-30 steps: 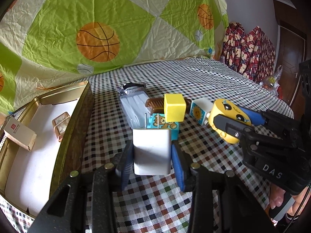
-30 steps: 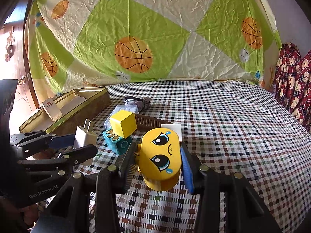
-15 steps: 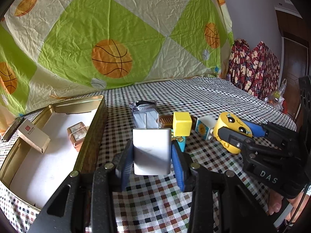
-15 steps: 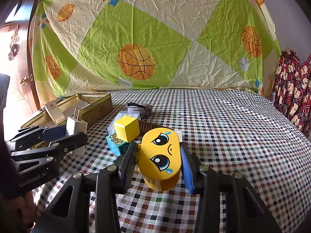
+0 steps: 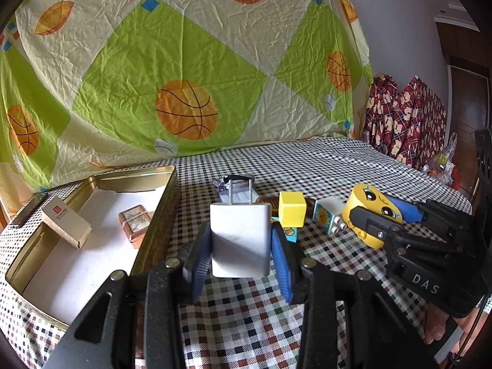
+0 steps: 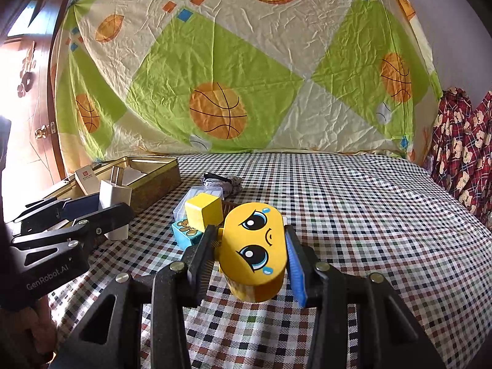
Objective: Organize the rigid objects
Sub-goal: 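Lift the white plug with the left tool while the right tool lifts the yellow face block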
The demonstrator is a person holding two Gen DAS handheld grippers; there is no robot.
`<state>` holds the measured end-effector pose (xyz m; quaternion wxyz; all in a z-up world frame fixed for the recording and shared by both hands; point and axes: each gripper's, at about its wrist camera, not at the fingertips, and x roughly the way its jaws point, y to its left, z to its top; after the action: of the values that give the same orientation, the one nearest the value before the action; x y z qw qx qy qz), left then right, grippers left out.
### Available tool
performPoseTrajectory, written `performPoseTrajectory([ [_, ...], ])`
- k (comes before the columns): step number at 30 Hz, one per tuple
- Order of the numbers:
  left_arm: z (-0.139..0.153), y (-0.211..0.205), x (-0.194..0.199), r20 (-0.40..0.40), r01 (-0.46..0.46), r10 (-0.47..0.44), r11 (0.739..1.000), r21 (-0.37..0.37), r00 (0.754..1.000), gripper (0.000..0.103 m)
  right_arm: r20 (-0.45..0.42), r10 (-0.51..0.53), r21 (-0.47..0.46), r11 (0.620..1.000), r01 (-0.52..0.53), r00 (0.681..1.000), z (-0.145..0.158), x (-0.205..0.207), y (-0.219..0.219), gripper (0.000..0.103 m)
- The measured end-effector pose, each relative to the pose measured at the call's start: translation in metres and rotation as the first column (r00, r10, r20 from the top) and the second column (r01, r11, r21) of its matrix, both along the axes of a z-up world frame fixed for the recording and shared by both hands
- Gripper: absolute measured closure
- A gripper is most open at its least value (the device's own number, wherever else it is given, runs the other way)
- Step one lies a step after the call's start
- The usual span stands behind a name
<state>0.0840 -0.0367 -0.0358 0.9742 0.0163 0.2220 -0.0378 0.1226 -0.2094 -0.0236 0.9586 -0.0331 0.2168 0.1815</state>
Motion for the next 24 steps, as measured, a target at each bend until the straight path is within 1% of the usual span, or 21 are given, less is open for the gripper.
performPoseTrajectory([
  [24, 0.005, 0.000, -0.016, 0.093, -0.026, 0.025, 1.000, 0.014, 0.995, 0.066, 0.064, 0.005, 0.009, 1.000, -0.006, 0.998, 0.004, -0.010, -0.003, 0.058],
])
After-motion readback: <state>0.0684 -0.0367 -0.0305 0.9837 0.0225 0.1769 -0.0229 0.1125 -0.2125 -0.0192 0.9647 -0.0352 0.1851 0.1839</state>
